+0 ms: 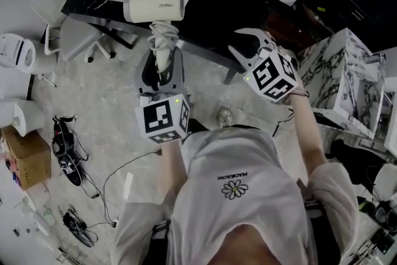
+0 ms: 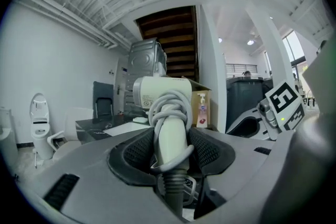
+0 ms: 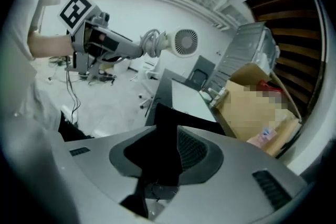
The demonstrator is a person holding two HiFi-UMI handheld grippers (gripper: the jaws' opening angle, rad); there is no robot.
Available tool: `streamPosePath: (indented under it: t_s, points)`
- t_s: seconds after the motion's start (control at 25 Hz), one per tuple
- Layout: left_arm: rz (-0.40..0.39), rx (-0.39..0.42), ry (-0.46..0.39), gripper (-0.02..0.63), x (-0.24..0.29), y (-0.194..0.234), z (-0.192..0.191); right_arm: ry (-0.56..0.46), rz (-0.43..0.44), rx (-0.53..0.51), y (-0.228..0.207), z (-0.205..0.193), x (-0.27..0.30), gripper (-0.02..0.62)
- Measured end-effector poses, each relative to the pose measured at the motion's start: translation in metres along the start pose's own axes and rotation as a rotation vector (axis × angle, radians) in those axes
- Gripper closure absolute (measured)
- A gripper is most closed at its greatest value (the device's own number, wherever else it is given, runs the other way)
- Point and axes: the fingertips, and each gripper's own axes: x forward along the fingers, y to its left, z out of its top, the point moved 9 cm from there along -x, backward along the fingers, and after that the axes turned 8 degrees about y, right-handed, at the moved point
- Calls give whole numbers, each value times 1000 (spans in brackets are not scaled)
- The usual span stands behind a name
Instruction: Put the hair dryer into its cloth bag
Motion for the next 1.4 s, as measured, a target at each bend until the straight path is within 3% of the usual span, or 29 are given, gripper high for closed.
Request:
streamPosePath:
  t_s: [0.2,0.48,0.8,0.96,1.12,1.4]
  points:
    - [2,4,40,391,-2,-2,-13,142,201,-68,3,-13,40,494]
    - [-15,21,78,391,-1,2,-31,257,289,-59,4,-22,67,513]
    - [-58,-6,119,391,8,-1,-40,253,238,-87,-2,-19,65,571]
    - [-161,-119,142,391,24,-6,-52,200,196,-46,-11,-16,54,572]
    - [-226,-137,184,391,36,-13,-62,174,158,-32,-18,-13,47,572]
    - [-396,-37,311,392,12,-30,-72,136,46,19,-27,-14,42,573]
